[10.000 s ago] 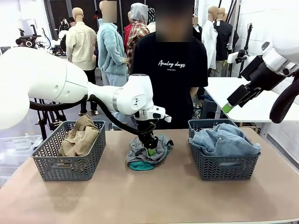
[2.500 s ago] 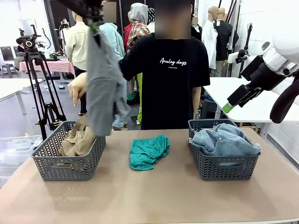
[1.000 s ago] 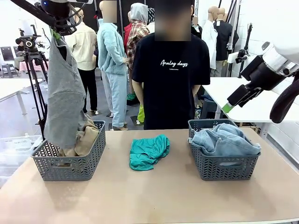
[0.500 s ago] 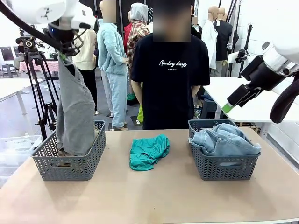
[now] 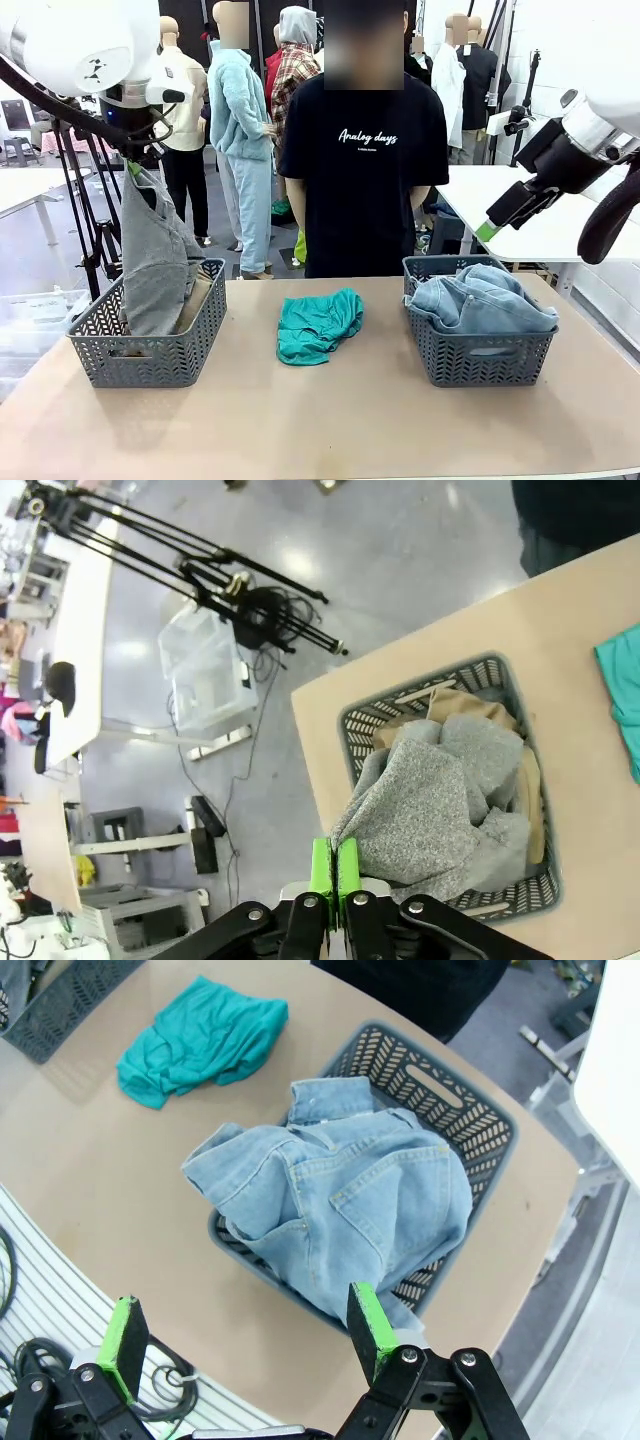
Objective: Sort the tops and bottoms.
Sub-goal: Sort the clothes according to human instructions.
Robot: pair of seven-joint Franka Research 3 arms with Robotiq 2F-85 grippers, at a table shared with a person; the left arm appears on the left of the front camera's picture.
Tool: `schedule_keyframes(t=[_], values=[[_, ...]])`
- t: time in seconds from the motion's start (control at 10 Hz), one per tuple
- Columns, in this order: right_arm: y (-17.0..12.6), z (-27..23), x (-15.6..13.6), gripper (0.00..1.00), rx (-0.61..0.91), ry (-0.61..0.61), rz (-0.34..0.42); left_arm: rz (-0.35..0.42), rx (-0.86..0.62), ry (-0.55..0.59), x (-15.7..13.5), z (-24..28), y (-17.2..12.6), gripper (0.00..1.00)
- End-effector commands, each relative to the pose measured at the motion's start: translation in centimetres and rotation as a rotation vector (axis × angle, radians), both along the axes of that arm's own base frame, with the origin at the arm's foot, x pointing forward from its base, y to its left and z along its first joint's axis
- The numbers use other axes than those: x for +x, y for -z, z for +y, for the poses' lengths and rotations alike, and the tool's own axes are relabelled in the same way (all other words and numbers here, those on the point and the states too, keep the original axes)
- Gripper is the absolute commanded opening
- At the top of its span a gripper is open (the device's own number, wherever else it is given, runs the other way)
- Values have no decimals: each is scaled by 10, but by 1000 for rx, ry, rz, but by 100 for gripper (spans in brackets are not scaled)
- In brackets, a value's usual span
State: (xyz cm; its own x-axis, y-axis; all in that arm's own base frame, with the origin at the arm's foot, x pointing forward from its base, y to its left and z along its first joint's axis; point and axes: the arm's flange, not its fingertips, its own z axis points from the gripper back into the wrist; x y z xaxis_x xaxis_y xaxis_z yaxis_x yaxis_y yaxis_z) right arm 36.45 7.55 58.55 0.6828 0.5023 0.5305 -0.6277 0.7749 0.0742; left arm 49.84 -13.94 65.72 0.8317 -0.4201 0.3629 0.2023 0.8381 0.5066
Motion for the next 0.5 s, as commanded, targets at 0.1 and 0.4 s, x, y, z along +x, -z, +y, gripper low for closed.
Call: schedule_keyframes(t=[0.1,0.4], values=[[1,2,0,100,-17,24,-2,-26,33,-1,1,3,-9,0],[1,2,0,100,-17,24,-2,44,-35,-33,13,3,16,0]])
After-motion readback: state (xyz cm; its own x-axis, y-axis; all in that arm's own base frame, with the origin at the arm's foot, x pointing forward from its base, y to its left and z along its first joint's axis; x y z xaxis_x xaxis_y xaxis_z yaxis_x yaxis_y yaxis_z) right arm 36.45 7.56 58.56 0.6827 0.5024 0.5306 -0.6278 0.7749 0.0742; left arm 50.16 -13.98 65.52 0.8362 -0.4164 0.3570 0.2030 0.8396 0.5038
